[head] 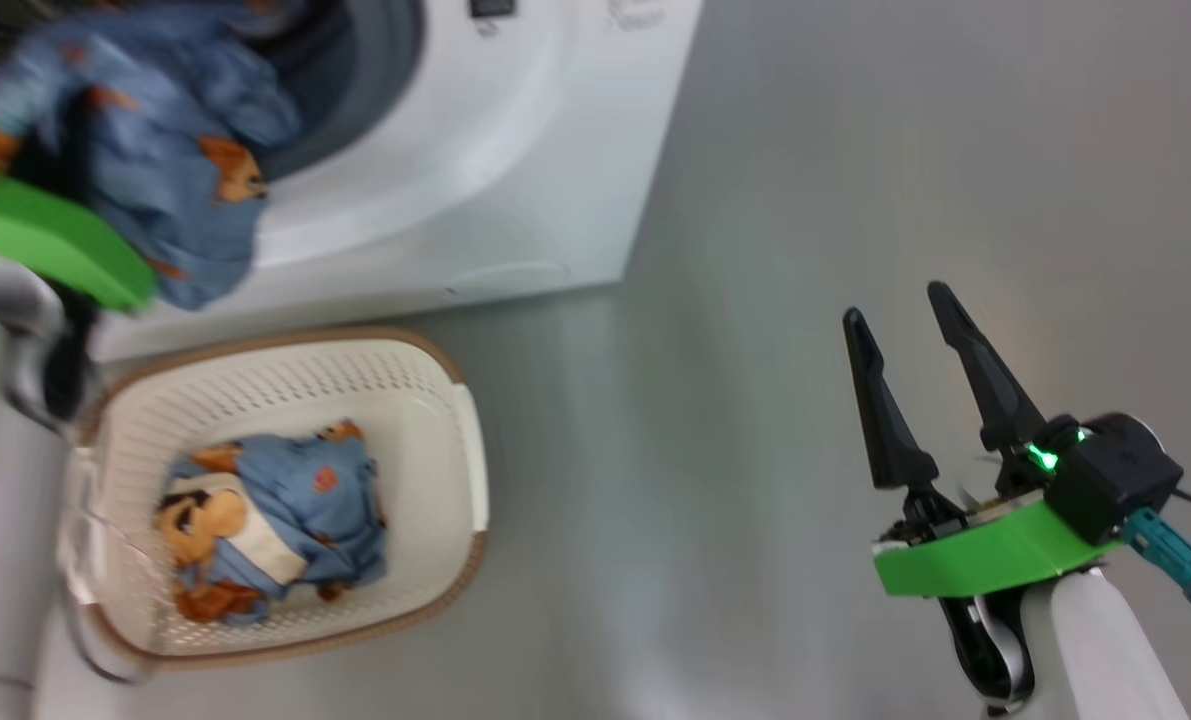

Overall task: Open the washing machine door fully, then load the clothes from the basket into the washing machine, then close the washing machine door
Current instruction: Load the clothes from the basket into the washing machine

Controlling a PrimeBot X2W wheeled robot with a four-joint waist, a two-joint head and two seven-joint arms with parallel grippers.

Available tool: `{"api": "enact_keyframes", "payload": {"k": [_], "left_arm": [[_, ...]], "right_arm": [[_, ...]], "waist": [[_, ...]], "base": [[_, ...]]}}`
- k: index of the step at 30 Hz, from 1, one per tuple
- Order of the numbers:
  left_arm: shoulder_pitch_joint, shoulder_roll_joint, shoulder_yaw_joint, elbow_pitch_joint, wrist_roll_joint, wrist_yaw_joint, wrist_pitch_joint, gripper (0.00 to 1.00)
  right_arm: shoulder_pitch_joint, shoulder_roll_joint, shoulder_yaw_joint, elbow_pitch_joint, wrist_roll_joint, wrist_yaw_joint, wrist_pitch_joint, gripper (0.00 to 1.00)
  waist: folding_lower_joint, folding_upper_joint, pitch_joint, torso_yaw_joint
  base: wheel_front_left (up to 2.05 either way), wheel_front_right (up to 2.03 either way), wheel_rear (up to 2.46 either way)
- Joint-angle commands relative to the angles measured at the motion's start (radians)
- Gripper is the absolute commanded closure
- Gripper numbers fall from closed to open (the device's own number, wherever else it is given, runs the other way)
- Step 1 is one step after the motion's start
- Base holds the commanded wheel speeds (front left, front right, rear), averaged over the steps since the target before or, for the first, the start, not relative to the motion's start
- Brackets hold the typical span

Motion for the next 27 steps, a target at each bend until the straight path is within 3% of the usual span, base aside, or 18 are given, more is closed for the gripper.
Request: {"api": "enact_keyframes", "payload": {"k": [1, 6, 12, 18, 27], "left_arm": [[-0.065, 0.071, 0.029, 0.003, -0.013, -0.009, 0.028, 1.00], [-0.196, 0.142, 0.025, 0.062, -0.039, -0.021, 0.137, 1.00], [-0.320, 0.218, 0.025, 0.079, -0.041, -0.025, 0.154, 1.00], [-0.409, 0.254, 0.038, 0.080, -0.016, -0.001, 0.074, 1.00], [-0.523, 0.279, 0.037, 0.089, 0.053, 0.047, -0.158, 1.00]], "right_arm": [[-0.021, 0.000, 0.032, -0.013, 0.012, 0.002, -0.015, 0.00], [-0.063, 0.000, 0.058, 0.010, 0.042, 0.002, -0.027, 0.00], [-0.105, 0.000, 0.077, 0.004, 0.079, 0.002, -0.029, 0.00], [-0.116, 0.000, 0.084, -0.003, 0.095, 0.002, -0.029, 0.00], [-0.120, 0.000, 0.093, -0.006, 0.100, 0.002, -0.029, 0.00]], "waist": [[0.0000, 0.0000, 0.115, -0.099], [0.0000, 0.0000, 0.177, -0.146], [0.0000, 0.0000, 0.234, -0.192], [0.0000, 0.0000, 0.260, -0.211], [0.0000, 0.0000, 0.269, -0.216]], "base": [[0.00, 0.00, 0.00], [0.00, 0.00, 0.00], [0.00, 0.00, 0.00], [0.00, 0.00, 0.00], [0.00, 0.00, 0.00]]}}
